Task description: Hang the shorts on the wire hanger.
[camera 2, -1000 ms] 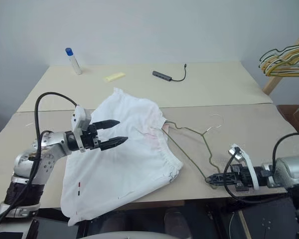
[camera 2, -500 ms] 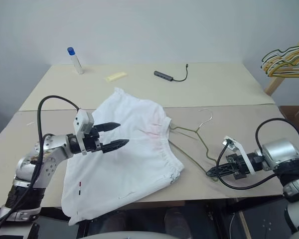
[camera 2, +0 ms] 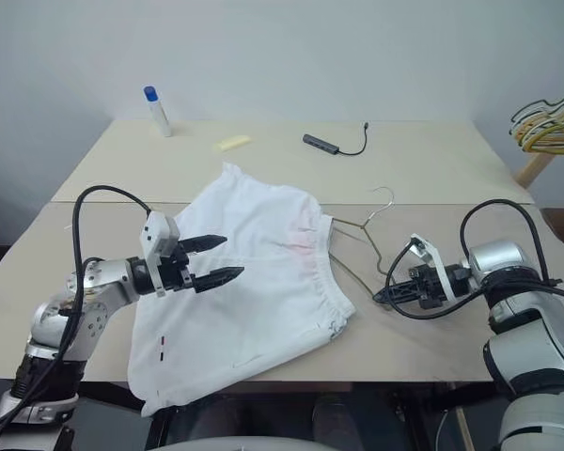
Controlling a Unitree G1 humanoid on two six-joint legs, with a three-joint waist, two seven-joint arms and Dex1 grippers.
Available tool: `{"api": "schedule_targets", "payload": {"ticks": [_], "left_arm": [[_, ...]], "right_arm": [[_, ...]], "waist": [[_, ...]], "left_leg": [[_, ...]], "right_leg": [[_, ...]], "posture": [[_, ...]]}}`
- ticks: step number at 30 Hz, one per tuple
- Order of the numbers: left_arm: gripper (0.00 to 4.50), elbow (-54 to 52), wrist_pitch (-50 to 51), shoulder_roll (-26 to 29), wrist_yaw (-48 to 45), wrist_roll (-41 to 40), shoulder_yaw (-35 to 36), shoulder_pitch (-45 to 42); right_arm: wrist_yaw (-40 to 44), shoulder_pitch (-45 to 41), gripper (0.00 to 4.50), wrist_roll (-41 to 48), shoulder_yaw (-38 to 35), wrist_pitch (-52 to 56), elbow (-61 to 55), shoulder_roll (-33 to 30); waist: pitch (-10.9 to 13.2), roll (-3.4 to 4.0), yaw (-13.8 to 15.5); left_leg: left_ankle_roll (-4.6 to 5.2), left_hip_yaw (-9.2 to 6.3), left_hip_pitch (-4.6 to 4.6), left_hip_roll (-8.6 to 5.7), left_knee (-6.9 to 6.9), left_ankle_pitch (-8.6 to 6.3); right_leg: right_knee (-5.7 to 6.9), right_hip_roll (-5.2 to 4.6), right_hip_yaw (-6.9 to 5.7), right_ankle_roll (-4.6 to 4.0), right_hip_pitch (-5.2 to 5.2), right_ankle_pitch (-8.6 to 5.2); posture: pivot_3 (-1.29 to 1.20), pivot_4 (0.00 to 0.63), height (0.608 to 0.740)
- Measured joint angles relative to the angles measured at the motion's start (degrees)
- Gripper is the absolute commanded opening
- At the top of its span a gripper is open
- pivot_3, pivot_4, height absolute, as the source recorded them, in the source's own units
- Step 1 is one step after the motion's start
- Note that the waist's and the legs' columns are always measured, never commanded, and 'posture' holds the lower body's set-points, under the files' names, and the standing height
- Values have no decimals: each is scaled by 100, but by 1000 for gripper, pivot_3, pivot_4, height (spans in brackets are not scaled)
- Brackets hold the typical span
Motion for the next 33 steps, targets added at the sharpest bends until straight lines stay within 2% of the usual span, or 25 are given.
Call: {"api": "schedule_targets", "payload": {"ticks": [6,13,17,22,26,33], "left_arm": [[4472,-10,0,-11,8,3,-14,-2],[4472,77,-500,362,-472,79,91,-75],[4472,610,-835,547,-538,140,353,-585],[4472,1436,-1362,885,-762,258,643,-1594],[4472,1912,-1761,1148,-1582,131,787,-2198],[4472,2562,-2435,1216,-3061,456,31,-2802]], "right_arm": [[-203,347,0,16,-822,-79,-753,-8],[-1105,1227,0,7,-1496,-196,-3186,-110],[-1545,1471,0,-32,-1700,-359,-4248,-179],[-1902,1575,0,-495,-1505,-864,-5351,-446],[-2038,1576,0,-990,-1146,-1264,-5719,-536],[-2173,1392,0,-1472,-687,-1616,-5827,-292]], "waist": [[0,0,-1],[-1,2,-47],[-1,2,-66],[0,2,-115],[0,2,-150],[0,2,-145]], "left_leg": [[0,0,-2,0,0,0],[0,2,-4,2,0,0],[0,2,-5,2,0,0],[0,1,-18,2,0,0],[0,3,-16,3,0,0],[0,3,-17,3,0,0]], "right_leg": [[0,0,0,0,-1,0],[1,2,1,2,-5,-1],[-1,2,-1,4,-4,-2],[-5,1,-3,4,-14,-2],[-3,1,-2,4,-15,-2],[0,5,-3,4,-16,-2]], "posture": [[-37,0,740],[-61,0,740],[-65,0,740],[-52,0,740],[-34,0,740],[-28,0,740]]}}
